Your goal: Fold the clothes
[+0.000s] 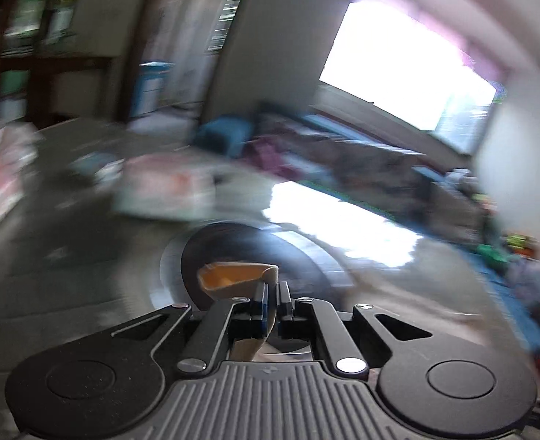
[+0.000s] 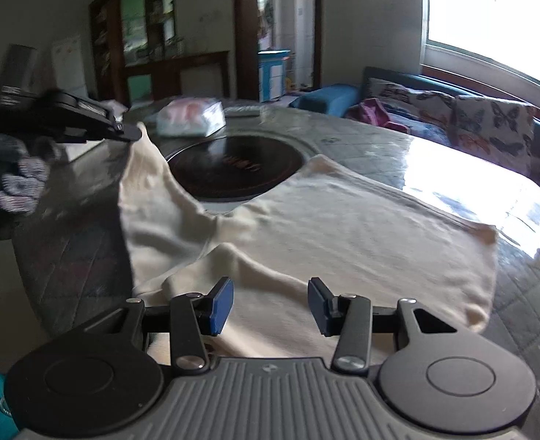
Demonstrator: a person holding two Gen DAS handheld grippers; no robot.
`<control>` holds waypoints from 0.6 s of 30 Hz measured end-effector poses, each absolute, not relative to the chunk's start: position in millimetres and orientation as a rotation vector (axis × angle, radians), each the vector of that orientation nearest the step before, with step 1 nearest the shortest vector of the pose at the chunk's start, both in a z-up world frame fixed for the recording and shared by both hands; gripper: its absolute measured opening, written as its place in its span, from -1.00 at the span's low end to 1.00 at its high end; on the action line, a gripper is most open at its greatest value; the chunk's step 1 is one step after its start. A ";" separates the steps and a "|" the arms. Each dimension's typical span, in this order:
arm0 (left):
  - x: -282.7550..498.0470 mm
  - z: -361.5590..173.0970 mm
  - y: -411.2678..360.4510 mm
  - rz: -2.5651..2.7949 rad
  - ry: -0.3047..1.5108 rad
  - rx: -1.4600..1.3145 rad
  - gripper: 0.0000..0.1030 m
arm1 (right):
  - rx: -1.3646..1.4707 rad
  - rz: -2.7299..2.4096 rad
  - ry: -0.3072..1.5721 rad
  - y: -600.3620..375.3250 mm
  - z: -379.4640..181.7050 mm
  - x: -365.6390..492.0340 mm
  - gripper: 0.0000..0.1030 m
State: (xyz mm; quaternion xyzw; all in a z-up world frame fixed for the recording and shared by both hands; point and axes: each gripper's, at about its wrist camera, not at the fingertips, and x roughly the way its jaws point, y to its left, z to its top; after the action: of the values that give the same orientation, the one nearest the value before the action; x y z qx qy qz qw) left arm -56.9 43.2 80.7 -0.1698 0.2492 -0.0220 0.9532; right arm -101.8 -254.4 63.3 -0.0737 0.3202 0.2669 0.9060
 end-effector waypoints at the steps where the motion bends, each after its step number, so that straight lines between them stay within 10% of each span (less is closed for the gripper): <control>1: -59.6 87.9 29.4 -0.101 0.497 -0.339 -0.91 | -0.138 0.539 0.657 -260.0 64.5 -102.3 -0.12; 18: -69.9 78.9 -148.2 -0.676 0.620 -0.241 -0.90 | 0.049 0.349 0.665 -352.6 58.3 -126.5 -0.12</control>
State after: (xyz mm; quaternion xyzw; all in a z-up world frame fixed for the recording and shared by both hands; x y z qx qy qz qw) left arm -69.9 -148.2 78.9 -0.1161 0.2987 -0.3254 0.8896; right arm -126.5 -352.6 58.3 0.0240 0.3247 0.1706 0.9300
